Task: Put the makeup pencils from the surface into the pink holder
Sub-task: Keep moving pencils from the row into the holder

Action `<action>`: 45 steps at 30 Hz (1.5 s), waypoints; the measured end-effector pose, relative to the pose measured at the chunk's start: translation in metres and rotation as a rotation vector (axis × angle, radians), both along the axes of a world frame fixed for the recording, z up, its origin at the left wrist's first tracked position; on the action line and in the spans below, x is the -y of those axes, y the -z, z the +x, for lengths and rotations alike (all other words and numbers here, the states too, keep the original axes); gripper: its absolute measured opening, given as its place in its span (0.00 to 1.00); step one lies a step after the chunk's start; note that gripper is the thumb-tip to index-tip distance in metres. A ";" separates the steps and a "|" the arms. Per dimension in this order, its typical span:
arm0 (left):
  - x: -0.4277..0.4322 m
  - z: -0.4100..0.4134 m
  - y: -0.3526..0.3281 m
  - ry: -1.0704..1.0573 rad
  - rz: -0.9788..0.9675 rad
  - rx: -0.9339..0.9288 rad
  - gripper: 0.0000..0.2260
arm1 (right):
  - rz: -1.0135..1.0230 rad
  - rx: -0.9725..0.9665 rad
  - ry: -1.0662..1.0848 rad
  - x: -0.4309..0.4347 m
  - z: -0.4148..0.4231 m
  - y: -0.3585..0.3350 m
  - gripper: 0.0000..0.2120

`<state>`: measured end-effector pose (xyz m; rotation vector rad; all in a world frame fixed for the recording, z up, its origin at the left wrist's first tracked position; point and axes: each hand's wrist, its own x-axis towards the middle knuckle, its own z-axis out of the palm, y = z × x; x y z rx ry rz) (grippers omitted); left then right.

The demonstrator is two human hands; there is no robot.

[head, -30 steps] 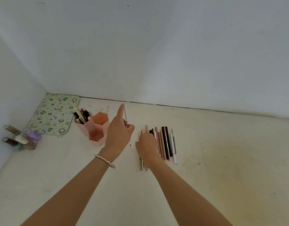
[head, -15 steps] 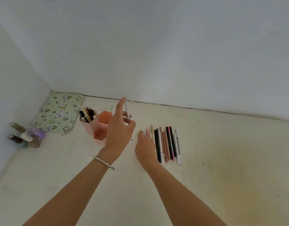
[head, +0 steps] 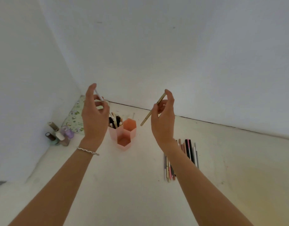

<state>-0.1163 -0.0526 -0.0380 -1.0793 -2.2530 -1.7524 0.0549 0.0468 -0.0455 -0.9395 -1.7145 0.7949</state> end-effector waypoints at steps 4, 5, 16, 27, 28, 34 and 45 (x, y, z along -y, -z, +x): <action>-0.002 -0.001 0.021 0.090 -0.157 -0.039 0.21 | 0.004 -0.006 -0.036 0.005 -0.010 0.003 0.24; -0.001 -0.001 0.027 0.101 -0.211 -0.084 0.17 | 0.005 -0.007 -0.038 0.006 -0.012 0.004 0.24; 0.016 -0.032 0.016 -0.139 -0.053 -0.092 0.11 | -0.031 -0.003 -0.125 0.026 -0.061 0.010 0.24; -0.003 0.019 0.008 0.035 0.002 -0.008 0.11 | 0.130 0.227 -0.084 0.030 -0.032 0.036 0.17; -0.009 0.037 0.010 0.089 -0.033 0.002 0.11 | 0.094 0.193 -0.026 0.023 -0.021 0.034 0.17; -0.039 0.147 0.072 0.412 -0.698 0.079 0.10 | -0.089 0.171 0.164 -0.013 0.053 0.028 0.18; -0.050 0.211 0.115 0.330 -1.103 0.146 0.07 | -0.231 0.248 0.253 -0.017 0.141 0.051 0.18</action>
